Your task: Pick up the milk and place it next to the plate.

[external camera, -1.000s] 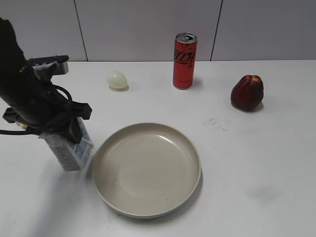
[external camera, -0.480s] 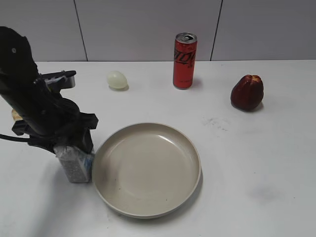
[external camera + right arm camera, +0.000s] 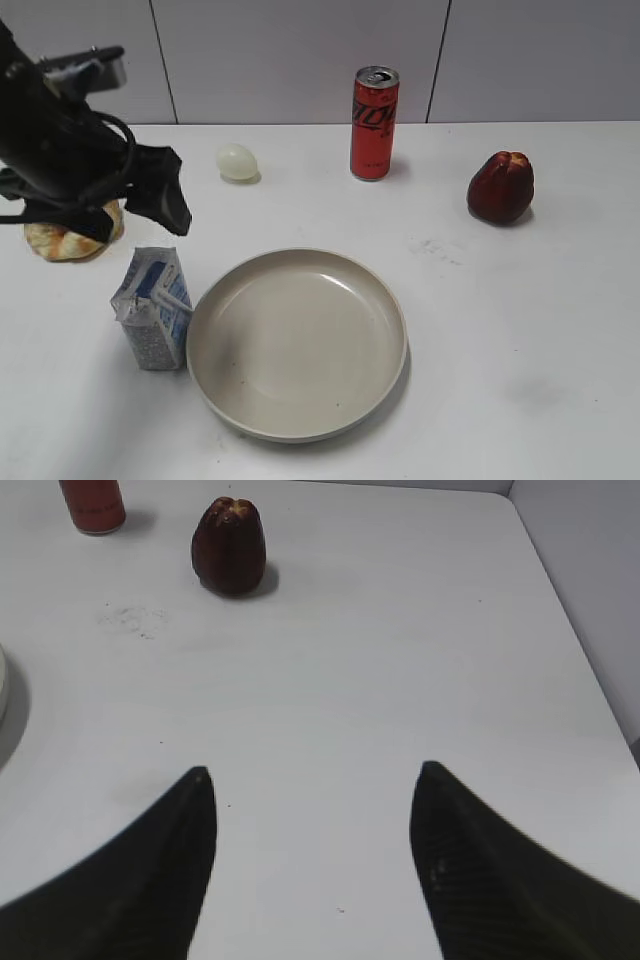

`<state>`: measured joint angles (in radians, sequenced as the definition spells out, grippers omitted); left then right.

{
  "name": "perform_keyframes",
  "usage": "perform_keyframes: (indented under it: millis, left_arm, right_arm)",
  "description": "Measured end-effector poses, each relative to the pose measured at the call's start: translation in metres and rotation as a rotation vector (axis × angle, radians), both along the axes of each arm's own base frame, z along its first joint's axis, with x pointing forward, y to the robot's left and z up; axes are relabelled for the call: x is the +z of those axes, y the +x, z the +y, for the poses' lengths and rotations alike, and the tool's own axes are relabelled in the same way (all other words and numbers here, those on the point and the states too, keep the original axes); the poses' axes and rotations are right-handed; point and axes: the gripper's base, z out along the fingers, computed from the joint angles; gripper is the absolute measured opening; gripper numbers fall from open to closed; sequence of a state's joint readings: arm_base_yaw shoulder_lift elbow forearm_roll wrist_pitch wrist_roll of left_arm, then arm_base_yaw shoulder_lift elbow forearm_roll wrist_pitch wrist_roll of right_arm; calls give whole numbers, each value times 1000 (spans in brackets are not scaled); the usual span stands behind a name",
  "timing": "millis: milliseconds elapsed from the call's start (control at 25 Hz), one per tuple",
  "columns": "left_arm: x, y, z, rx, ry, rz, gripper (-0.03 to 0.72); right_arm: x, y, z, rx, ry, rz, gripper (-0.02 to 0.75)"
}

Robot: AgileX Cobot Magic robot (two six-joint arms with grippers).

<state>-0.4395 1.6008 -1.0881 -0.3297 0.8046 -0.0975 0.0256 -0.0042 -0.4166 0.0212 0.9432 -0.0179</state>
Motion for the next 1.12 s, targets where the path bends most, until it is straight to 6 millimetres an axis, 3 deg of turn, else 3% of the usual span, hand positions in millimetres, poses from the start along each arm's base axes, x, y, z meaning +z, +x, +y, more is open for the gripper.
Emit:
perform_keyframes:
  millis: [160,320,520,680,880,1120]
  left_arm:
    - [48,-9,9,-54,30,-100,675]
    - [83,-22,37,-52,112,-164,675]
    - [102,-36,87,31,228,-149,675]
    - [113,-53,117,111,251,-158,675]
    - [104,-101,139,194,257,-165,675]
    - [69,-161,144,207,253,-214,675]
  right_arm:
    - [0,0,0,0,0,0,467]
    - [0,0,0,0,0,0,467]
    - [0,0,0,0,0,0,467]
    - [0,0,0,0,0,0,467]
    - [0,0,0,0,0,0,467]
    - [0,0,0,0,0,0,467]
